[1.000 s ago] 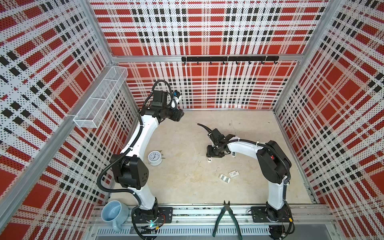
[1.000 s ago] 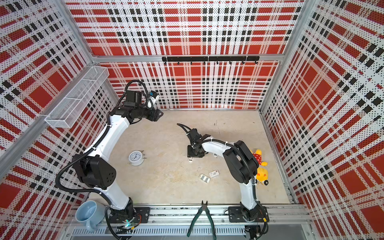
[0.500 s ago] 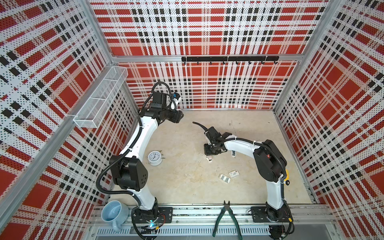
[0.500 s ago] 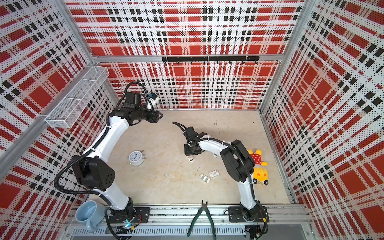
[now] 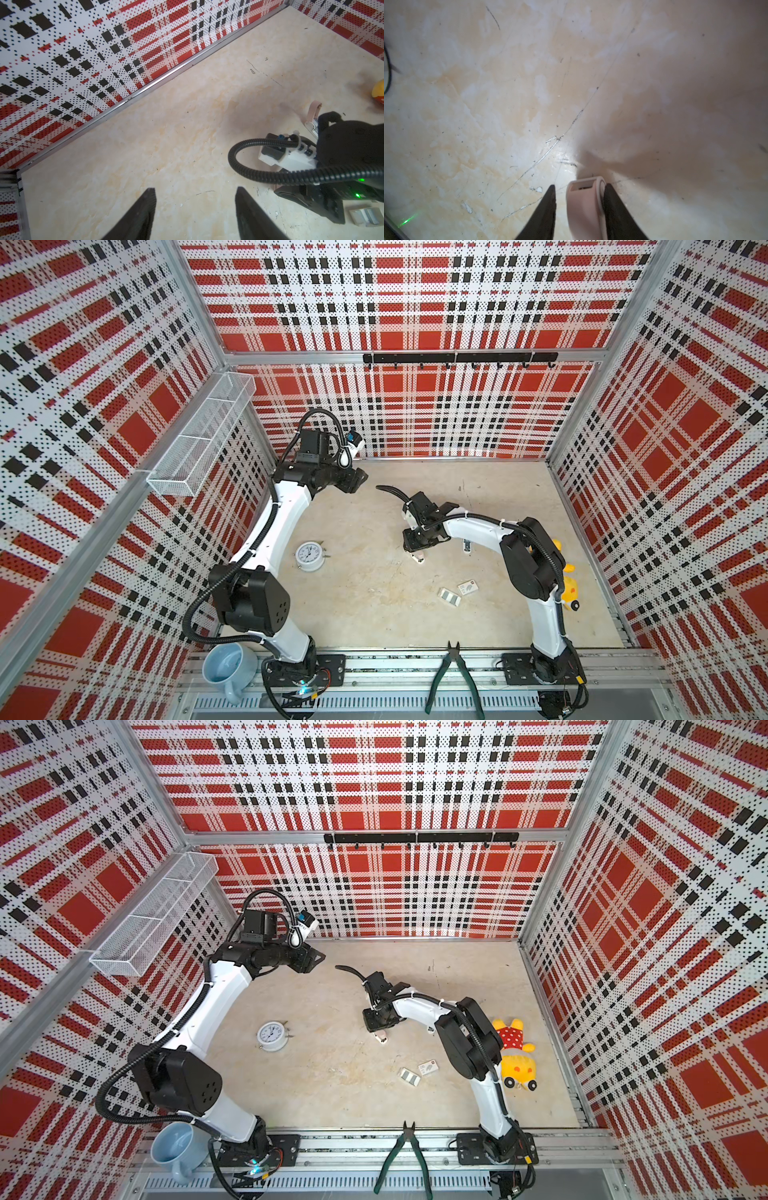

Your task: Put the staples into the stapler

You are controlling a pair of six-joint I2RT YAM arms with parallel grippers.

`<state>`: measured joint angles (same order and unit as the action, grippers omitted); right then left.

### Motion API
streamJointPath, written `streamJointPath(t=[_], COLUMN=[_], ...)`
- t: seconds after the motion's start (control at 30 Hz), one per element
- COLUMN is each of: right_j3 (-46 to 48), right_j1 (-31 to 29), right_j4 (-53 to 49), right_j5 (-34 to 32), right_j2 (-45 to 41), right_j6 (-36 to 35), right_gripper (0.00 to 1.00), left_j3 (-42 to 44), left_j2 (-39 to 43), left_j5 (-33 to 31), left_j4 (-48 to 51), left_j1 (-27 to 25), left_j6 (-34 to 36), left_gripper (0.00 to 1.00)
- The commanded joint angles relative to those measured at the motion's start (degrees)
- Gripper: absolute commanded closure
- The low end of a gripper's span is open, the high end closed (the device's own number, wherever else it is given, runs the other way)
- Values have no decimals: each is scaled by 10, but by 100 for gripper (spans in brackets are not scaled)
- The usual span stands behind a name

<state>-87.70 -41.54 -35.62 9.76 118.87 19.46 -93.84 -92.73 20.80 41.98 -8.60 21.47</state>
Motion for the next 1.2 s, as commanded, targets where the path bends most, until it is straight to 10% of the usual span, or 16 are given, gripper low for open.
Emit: streamJointPath(t=[0.0, 0.2, 0.67, 1.17], right_j3=[-24, -1, 190, 429], right_j1=[2, 79, 240, 289], right_j4=[-4, 46, 17, 4], right_j5=[13, 58, 151, 137], right_j2=[4, -67, -441, -704], right_j6=[-34, 7, 85, 152], right_gripper=[50, 51, 50, 47], left_j3=[3, -15, -37, -128], left_j2=[24, 21, -111, -282], left_j5=[46, 127, 6, -67], left_j4=[19, 129, 267, 307], left_j1=[5, -14, -210, -295], left_j6=[35, 195, 513, 648], left_gripper=[36, 34, 36, 38])
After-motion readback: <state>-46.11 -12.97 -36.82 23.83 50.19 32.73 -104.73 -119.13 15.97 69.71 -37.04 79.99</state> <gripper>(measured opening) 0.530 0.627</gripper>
